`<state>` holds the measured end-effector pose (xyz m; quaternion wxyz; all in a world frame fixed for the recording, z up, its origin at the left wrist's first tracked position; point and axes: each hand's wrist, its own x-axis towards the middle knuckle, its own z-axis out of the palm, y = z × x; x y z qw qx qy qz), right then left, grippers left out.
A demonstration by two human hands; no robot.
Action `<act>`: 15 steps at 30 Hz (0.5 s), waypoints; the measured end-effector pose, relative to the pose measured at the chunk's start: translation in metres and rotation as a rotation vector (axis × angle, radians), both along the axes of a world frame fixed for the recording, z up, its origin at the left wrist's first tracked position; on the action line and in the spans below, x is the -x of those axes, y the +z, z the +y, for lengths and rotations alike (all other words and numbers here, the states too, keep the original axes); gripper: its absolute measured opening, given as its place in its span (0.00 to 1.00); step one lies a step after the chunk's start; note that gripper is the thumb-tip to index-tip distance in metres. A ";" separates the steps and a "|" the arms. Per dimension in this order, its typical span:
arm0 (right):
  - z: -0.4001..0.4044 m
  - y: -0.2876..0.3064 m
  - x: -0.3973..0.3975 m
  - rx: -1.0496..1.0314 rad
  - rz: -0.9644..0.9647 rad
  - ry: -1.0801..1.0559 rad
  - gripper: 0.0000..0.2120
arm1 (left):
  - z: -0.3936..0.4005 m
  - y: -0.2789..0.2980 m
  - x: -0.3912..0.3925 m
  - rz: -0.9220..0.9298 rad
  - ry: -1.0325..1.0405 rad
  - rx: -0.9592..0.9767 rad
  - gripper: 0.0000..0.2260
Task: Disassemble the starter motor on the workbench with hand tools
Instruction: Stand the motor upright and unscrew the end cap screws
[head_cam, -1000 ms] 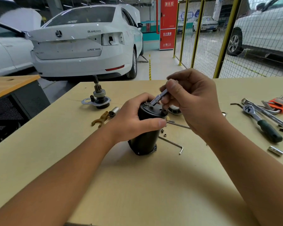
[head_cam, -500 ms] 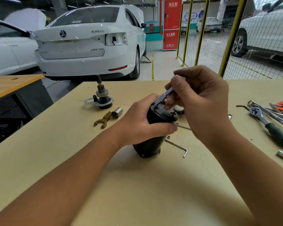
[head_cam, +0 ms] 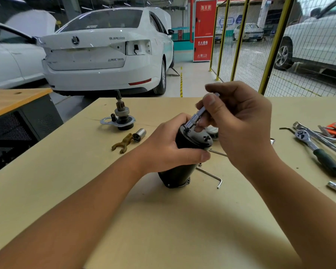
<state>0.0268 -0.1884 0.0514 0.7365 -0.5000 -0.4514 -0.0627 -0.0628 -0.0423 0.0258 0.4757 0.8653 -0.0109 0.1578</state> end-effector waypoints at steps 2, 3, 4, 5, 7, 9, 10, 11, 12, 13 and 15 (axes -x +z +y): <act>-0.001 0.002 -0.001 0.014 -0.044 -0.011 0.05 | -0.001 -0.001 -0.001 0.010 -0.008 0.034 0.27; -0.002 0.003 -0.001 0.024 -0.061 -0.013 0.05 | -0.002 -0.002 -0.001 0.012 -0.005 0.043 0.27; -0.002 0.003 -0.002 0.038 -0.076 -0.016 0.05 | -0.002 -0.001 -0.001 0.016 0.001 0.044 0.26; -0.003 0.004 -0.002 0.057 -0.089 -0.015 0.06 | -0.003 -0.001 0.000 0.020 0.002 0.037 0.26; -0.005 0.004 -0.004 0.102 -0.097 0.007 0.06 | -0.004 -0.001 0.000 0.021 -0.006 0.021 0.25; -0.006 0.005 -0.005 0.128 -0.085 0.037 0.06 | -0.005 0.000 0.000 0.023 -0.008 0.034 0.27; -0.006 0.005 -0.006 0.136 -0.061 0.060 0.06 | -0.005 0.000 0.000 0.025 -0.010 0.045 0.28; -0.006 0.006 -0.006 0.140 -0.021 0.096 0.06 | -0.005 0.000 -0.001 0.027 -0.013 0.055 0.29; -0.005 0.007 -0.006 0.142 0.033 0.145 0.06 | -0.005 -0.001 -0.002 0.032 -0.015 0.062 0.29; -0.003 0.007 -0.005 0.146 0.095 0.196 0.06 | -0.005 0.000 -0.002 0.041 -0.014 0.067 0.28; -0.002 0.009 -0.004 0.161 0.202 0.232 0.08 | -0.008 0.000 -0.002 0.044 -0.004 0.060 0.28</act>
